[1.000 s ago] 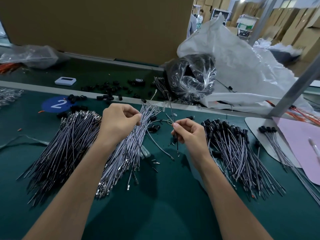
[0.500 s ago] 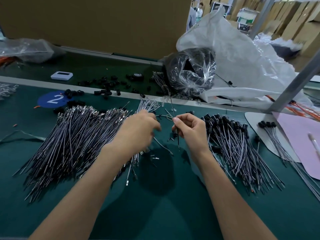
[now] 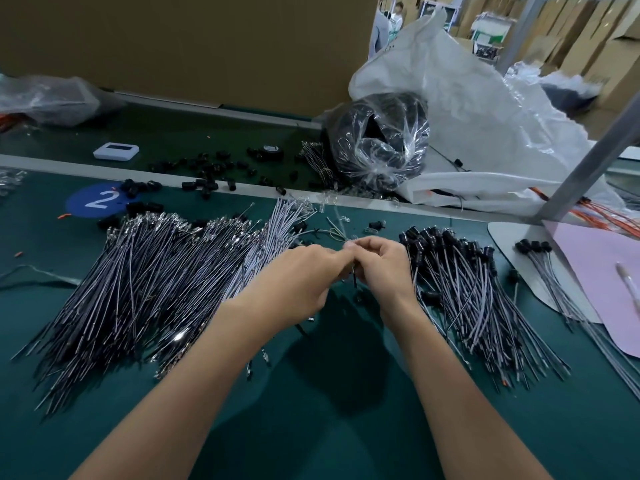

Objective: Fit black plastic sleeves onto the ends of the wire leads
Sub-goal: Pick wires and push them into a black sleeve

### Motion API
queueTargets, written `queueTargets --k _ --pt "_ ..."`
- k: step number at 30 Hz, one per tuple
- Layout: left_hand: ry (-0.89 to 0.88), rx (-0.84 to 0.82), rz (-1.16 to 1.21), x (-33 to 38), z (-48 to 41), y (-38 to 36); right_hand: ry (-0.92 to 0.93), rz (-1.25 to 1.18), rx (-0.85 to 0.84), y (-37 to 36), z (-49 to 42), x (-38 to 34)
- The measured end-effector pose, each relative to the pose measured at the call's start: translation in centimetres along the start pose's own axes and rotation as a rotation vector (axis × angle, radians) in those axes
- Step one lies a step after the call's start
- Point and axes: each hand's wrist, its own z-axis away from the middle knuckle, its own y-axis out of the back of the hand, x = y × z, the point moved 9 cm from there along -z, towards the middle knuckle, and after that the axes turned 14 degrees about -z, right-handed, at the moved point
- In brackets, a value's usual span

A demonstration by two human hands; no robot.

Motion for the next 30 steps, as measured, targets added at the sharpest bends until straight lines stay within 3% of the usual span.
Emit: queueTargets --k 7,12,17,20,22,24,27,30 --pt "-0.111 0.139 -0.006 2.7 0.9 0.5 -0.234 -0.196 -0.099 -1.1 0.8 1.1" --pt "-0.145 0.24 0.009 3.0 0.8 0.8 -0.229 -0.314 -0.213 -2.1 1.0 0.6" --pt "-0.05 0.269 0.336 1.4 0.5 0.3 -0.174 -0.357 -0.215 -2.1 0.6 0.4" --pt "0.171 0.445 0.612 -0.8 1.1 1.4 -0.084 -0.321 -0.137 -1.3 0.3 0.0" --pt "0.51 0.596 0.875 -4.5 2.3 1.1 -0.012 -0.261 -0.131 -1.1 0.3 -0.6" --pt "0.784 0.594 1.16 -7.2 3.4 -1.0 0.023 -0.228 -0.17 -1.5 0.5 -1.0" --pt "0.859 0.422 1.412 -7.7 3.4 -3.1 0.078 -0.143 -0.229 -2.4 0.9 -1.4" --pt "0.835 0.426 1.486 -7.5 3.3 -3.1 0.101 -0.085 -0.271 -2.9 1.2 -1.4"
